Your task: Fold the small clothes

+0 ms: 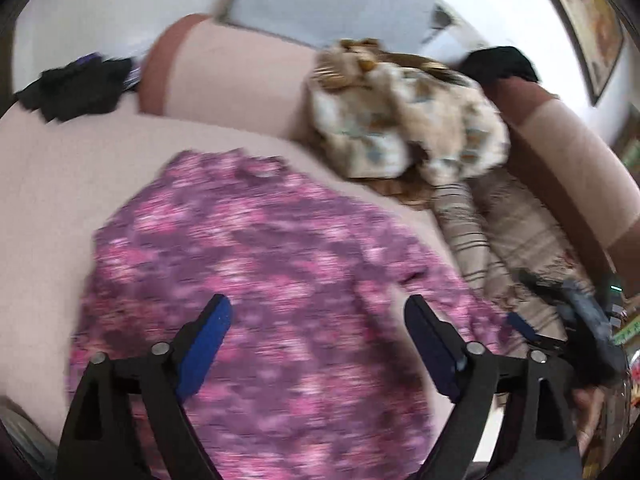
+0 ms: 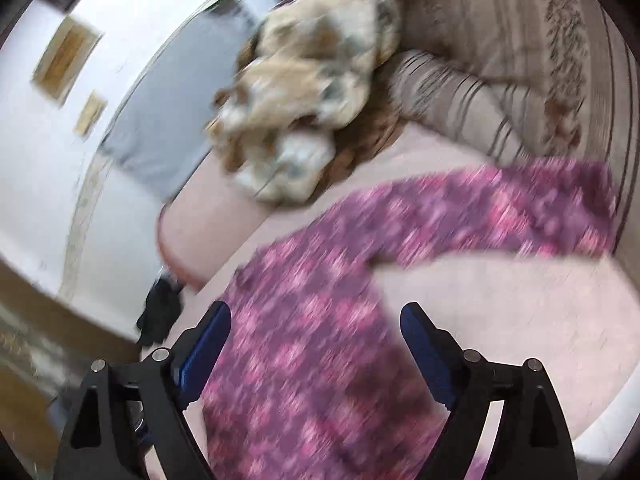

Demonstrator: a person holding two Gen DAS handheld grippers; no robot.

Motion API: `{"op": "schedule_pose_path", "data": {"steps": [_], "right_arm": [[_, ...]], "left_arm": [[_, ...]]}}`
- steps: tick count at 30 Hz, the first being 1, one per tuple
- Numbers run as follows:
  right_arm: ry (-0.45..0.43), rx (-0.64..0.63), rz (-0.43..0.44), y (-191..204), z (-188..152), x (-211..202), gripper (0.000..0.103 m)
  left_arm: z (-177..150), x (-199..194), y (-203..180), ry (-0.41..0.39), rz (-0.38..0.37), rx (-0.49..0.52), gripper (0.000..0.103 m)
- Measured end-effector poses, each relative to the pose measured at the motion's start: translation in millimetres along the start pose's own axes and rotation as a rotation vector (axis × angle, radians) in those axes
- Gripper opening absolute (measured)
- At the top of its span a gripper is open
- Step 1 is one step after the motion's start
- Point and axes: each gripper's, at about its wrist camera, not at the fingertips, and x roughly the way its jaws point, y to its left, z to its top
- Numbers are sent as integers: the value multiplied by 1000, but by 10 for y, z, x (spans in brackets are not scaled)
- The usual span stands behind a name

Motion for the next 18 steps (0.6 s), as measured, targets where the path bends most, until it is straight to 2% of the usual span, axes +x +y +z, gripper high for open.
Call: {"op": "schedule_pose_path", "data": {"steps": [2,4,6,8,9,11,13,15,17,18], "right_arm": [[-17,-21,-73,-189,174,55,90],[-47,14,-163,-610,214,99,90],[-33,153,-214,-1062,161,165,86],[-19,320,-188,-1487,112,182,83],[-11,366,-225,-1664,82,201,83],[0,453,-274,-1913,13,248,81],[-17,531,-258,-2055,-7,302,79],[-45,481,-306,-1951,103,327,77],[-66,457,-359,-1900,223,420,67],[-69,472,-378,-1953,296,515,51]], "left_arm": [[6,103,-239,21,-10,27,92],[-51,211,-396,38,-25,38,92],[-128,361,-507,55,-43,32,92],[-212,512,-595,82,-56,24,92],[-258,586,-629,98,-58,18,92],[-334,677,-659,121,-63,5,92],[-407,724,-648,138,-72,7,92],[-427,727,-605,137,-62,21,92],[-417,707,-518,131,-52,25,92],[-397,689,-444,130,-50,20,92]]}}
